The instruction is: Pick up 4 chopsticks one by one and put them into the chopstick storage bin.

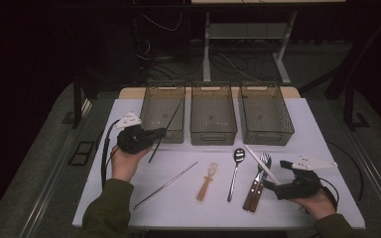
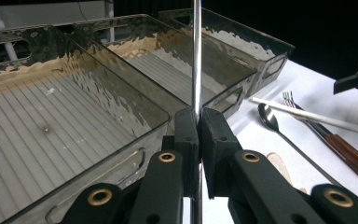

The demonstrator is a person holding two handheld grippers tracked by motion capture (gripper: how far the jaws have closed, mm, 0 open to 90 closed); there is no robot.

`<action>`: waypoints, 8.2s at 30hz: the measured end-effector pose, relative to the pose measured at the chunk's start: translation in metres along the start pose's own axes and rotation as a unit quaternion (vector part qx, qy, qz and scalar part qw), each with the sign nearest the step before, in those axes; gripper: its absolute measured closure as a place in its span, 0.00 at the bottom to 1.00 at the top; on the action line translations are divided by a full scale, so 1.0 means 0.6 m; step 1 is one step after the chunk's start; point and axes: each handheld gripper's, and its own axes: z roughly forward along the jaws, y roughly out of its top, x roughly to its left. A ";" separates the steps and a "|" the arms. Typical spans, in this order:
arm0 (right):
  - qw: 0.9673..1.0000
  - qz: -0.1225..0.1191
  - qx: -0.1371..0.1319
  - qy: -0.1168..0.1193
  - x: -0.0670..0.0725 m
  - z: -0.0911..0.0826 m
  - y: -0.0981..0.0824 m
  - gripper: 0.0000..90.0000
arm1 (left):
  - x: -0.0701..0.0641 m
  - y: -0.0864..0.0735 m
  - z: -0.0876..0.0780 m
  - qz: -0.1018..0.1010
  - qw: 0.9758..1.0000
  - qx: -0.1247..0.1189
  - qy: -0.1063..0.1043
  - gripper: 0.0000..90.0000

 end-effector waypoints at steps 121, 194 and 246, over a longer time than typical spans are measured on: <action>1.000 0.018 -0.022 0.001 -0.005 -0.008 -0.002 0.02 | 0.164 0.040 0.149 -0.039 0.971 0.172 0.159 0.86; 1.000 0.019 -0.017 0.006 -0.003 -0.002 -0.002 0.02 | -0.035 -0.043 -0.012 0.045 0.997 0.045 0.036 0.21; 1.000 0.009 -0.014 -0.002 0.002 -0.003 -0.001 0.02 | -0.111 -0.164 -0.059 0.049 0.989 0.135 0.038 0.41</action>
